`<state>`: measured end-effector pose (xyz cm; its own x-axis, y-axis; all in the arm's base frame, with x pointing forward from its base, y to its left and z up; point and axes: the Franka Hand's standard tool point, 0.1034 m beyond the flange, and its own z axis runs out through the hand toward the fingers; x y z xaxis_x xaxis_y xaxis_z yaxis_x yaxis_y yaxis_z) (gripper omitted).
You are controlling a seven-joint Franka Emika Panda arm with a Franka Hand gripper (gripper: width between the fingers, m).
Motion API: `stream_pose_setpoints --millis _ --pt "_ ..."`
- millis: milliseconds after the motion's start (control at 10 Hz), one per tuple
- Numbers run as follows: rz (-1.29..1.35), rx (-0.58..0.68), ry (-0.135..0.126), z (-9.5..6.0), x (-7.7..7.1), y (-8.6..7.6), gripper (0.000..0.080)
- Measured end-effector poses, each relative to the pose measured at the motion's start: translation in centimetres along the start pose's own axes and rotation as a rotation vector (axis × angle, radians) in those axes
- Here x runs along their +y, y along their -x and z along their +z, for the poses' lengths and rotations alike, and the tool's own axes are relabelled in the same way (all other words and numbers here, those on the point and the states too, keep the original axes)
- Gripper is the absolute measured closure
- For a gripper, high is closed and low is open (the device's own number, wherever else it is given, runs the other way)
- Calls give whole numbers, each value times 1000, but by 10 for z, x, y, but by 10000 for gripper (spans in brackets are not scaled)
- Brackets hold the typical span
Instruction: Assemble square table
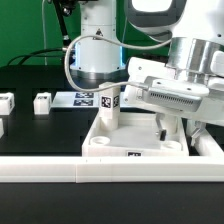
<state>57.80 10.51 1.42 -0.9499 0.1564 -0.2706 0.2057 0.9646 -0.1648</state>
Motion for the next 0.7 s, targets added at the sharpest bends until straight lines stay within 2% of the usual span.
stream_pose_setpoints --millis 100,200,300,400,600,700 --pt "6 0 -11 1 -6 2 287" --pt "11 -1 -17 1 -10 4 194" --pt "34 -7 -12 -3 -9 7 194" --pt "59 -19 -2 -10 -7 11 159" --pt "117 -49 18 -32 -9 23 152" --pt "123 -75 59 -46 -17 32 150"
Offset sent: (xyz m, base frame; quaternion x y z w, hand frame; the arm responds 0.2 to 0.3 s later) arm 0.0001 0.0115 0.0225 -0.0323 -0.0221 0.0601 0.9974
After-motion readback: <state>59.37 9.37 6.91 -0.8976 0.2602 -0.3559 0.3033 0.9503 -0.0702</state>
